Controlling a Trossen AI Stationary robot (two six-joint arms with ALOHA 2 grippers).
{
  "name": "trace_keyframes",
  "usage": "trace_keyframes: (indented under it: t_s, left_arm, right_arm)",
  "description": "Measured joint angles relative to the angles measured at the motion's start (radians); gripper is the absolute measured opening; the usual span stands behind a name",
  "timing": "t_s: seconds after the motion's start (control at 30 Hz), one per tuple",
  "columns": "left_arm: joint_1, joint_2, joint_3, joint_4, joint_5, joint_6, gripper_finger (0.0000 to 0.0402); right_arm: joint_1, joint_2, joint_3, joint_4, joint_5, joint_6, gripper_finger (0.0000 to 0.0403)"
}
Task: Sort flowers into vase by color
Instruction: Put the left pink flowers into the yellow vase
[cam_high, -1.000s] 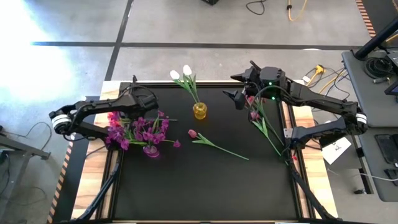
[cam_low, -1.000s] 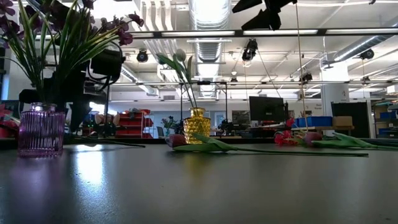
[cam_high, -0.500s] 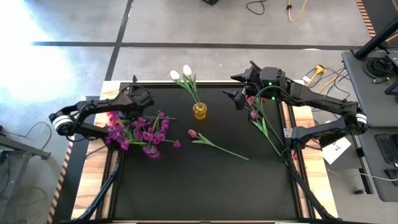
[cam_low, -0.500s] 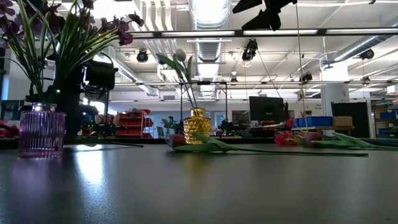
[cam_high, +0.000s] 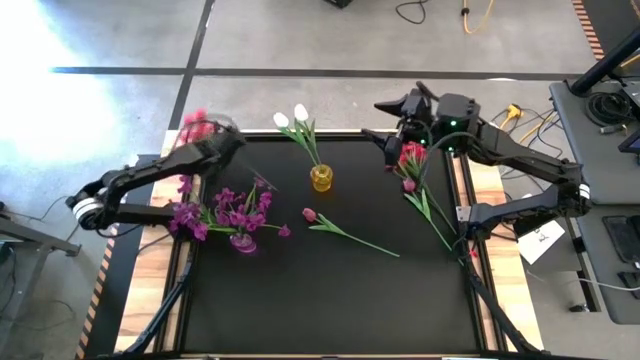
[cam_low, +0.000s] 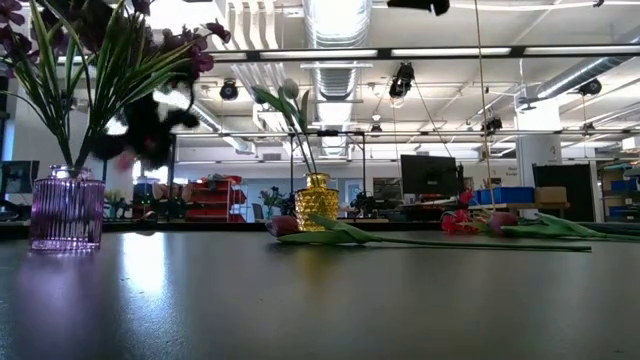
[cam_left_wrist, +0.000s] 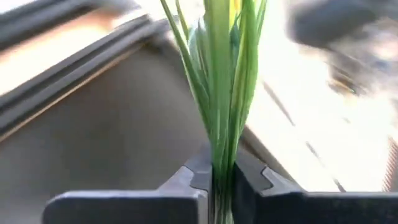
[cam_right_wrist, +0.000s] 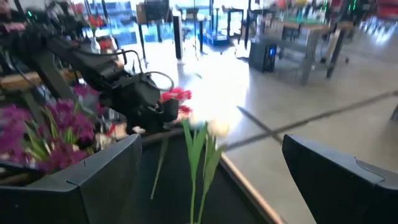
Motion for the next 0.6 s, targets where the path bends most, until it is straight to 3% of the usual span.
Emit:
trace_keyframes:
  t_s: [0.2,0.37,0.6]
  left_arm:
    - [-0.13,-0.134,0.173,0.233,-0.098,0.645,0.0006]
    - [-0.281,-0.15,0.238,0.59,-0.018,1.228,0.0006]
    - [-0.408,-0.002,0.282,0.816,0.091,1.395,0.0006]
  right_arm:
    - [0.001,0.0,0.07,0.0,0.0,-0.015,0.0381]
    - [0.005,0.0,0.099,-0.001,0.0,-0.047,0.0381]
    - [0.041,0.0,0.134,0.007,-0.009,-0.159,0.0381]
